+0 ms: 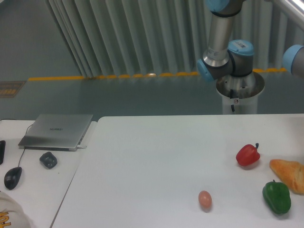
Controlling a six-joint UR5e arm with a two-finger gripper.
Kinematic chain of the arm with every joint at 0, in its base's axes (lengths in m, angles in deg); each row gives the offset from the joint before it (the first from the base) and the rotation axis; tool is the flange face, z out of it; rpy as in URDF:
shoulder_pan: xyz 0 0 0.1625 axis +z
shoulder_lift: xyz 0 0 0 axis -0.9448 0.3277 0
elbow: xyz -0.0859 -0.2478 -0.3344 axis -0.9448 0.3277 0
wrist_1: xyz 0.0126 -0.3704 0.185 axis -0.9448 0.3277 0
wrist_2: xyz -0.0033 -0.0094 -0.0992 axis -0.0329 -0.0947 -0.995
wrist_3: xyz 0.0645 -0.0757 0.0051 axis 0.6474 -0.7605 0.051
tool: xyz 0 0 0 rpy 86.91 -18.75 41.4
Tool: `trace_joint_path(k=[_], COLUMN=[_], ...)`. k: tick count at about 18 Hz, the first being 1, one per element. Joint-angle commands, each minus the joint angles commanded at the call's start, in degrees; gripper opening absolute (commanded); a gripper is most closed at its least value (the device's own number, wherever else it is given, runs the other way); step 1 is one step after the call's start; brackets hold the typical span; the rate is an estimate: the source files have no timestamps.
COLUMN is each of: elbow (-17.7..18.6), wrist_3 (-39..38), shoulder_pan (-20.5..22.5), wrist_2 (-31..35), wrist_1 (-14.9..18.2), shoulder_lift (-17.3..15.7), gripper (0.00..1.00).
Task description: Place the yellow pepper on the table
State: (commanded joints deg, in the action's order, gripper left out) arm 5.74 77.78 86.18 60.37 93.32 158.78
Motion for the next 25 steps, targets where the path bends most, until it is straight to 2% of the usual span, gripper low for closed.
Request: trace_joint_path(k=[7, 11, 15, 19, 25], elbow=[0.4, 0.4, 0.5, 2.4, 2.3], wrist_3=[-2.9, -5.9, -12.5, -14.7, -15.1], shoulder_pan=[8.2, 11.3, 12.1, 13.0, 15.2], wrist_2=[-0.4, -0.6, -0.7, -0.7, -0.9], wrist_1=[-0.5, -2.5, -4.4, -8.7, -9.2], shoulder_lift=[0.3, 0.9, 1.8, 3.5, 5.4], gripper=[1.0, 1.0, 1.0, 1.0, 1.0])
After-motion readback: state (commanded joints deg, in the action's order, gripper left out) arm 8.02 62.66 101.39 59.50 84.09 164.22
